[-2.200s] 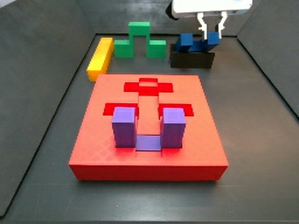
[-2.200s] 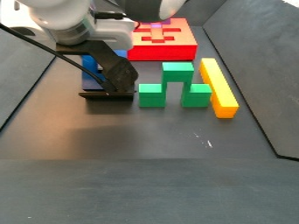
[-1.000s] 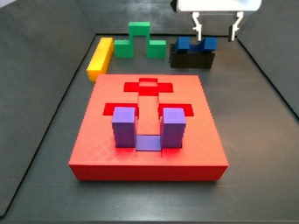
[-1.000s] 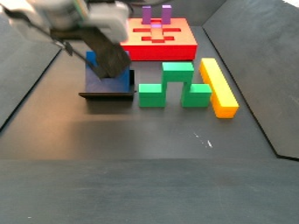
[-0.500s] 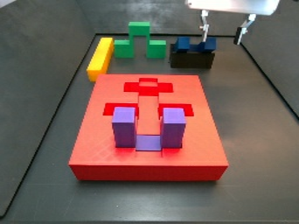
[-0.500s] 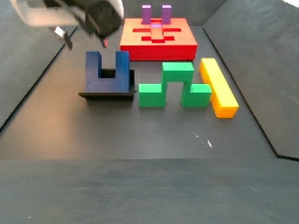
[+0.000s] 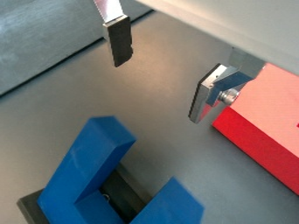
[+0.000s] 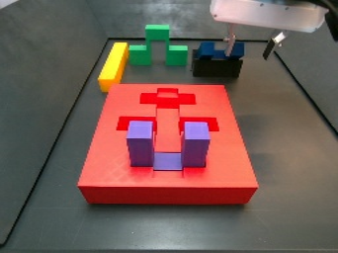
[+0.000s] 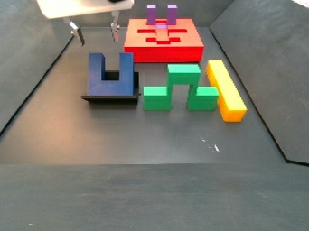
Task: Pick up the blue object. Move up. Place the blue object on the fixture. Regrasp the blue object. Move to above the board. Insert the blue object.
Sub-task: Regrasp the blue object.
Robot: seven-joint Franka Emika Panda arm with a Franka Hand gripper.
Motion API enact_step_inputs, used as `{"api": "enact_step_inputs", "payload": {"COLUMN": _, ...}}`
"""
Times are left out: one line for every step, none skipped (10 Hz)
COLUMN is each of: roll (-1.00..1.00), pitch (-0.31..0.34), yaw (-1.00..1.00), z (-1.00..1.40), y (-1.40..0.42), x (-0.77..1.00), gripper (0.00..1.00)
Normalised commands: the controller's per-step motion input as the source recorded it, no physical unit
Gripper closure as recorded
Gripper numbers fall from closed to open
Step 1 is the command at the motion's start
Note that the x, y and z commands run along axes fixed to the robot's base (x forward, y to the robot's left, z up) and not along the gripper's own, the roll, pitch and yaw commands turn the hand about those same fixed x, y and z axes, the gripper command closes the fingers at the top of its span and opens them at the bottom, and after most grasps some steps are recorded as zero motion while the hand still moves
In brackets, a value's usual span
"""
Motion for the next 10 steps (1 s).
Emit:
{"api": "enact_step_inputs", "payload": {"roll": 1.0, "pitch": -0.337, "yaw": 0.01, "z": 0.0, "y": -0.4, "x": -0.22, "gripper": 0.0}}
{"api": "enact_step_inputs", "payload": {"roll": 1.0, "pitch": -0.629, "yaw": 0.08, "z": 0.0, "y": -0.43, "x": -0.05, "gripper": 0.0}}
{"api": "enact_step_inputs", "payload": {"roll": 1.0, "pitch": -0.874, "yaw": 0.12, "z": 0.11, "y": -0.45, "x": 0.04, "gripper": 0.0}}
{"api": "enact_step_inputs", "payload": {"roll": 1.0, "pitch": -0.943, "yaw": 0.13, "z": 0.16, "y": -0.45, "x": 0.11, "gripper": 0.0}}
{"api": "enact_step_inputs", "payload": {"roll": 0.76, "pitch": -0.889, "yaw": 0.13, "z": 0.0, "y": -0.16, "x": 0.33, "gripper": 0.0}}
{"api": "enact_step_inputs", "payload": {"roll": 0.33, "pitch": -0.477, "yaw": 0.19, "z": 0.21, "y": 0.12, "x": 0.55, "gripper": 0.0}}
{"api": "enact_step_inputs", "payload": {"roll": 0.2, "pitch": -0.163, "yaw": 0.3, "z": 0.29, "y": 0.26, "x": 0.62, "gripper": 0.0}}
{"api": "enact_step_inputs", "payload": {"roll": 0.19, "pitch": 0.023, "yaw": 0.28, "z": 0.44, "y": 0.35, "x": 0.67, "gripper": 0.0}}
{"api": "enact_step_inputs", "payload": {"roll": 0.42, "pitch": 0.337, "yaw": 0.21, "z": 0.51, "y": 0.42, "x": 0.63, "gripper": 0.0}}
{"api": "enact_step_inputs", "payload": {"roll": 0.47, "pitch": 0.6, "yaw": 0.07, "z": 0.45, "y": 0.46, "x": 0.61, "gripper": 0.0}}
